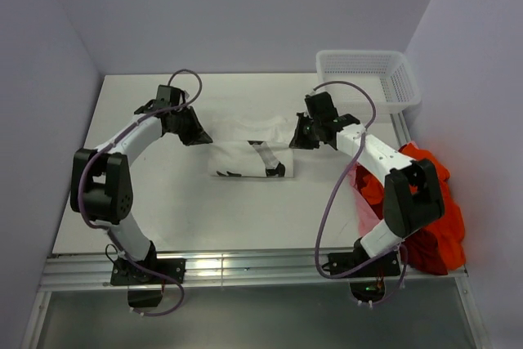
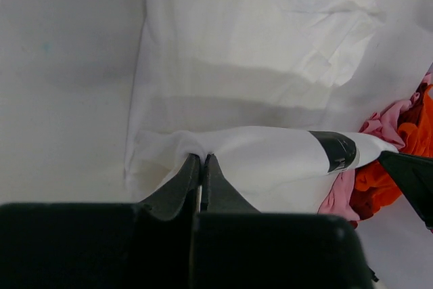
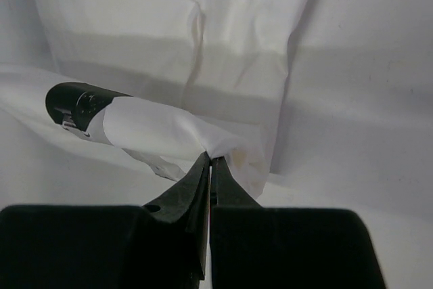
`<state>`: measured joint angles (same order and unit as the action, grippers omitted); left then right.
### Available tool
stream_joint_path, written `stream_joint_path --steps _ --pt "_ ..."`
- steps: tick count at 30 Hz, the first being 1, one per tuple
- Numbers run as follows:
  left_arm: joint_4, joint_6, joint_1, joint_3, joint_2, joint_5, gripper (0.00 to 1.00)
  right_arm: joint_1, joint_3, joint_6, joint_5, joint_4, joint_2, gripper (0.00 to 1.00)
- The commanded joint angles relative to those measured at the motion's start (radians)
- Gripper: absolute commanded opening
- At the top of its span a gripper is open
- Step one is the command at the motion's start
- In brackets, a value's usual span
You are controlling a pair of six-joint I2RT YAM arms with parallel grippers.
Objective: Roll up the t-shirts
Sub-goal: Roll the tshirt
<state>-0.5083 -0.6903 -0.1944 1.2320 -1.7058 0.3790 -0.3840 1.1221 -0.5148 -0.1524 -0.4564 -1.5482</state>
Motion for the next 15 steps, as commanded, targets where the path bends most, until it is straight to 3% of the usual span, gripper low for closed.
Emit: stream_joint_path --steps 1,8,15 --pt "-0.018 0.037 0.019 0.107 -0.079 0.011 0.00 0.040 0.080 0.024 -0.009 0.018 -0.058 0.00" --pt "-0.039 0.040 0.024 0.236 -0.232 -0.005 0.00 0.077 0.185 0.015 -0.022 0.024 -0.234 0.00" --pt "-0.003 0.029 0.024 0.219 -0.302 -0.031 0.00 0.089 0.194 0.001 -0.001 0.047 -0.352 0.00"
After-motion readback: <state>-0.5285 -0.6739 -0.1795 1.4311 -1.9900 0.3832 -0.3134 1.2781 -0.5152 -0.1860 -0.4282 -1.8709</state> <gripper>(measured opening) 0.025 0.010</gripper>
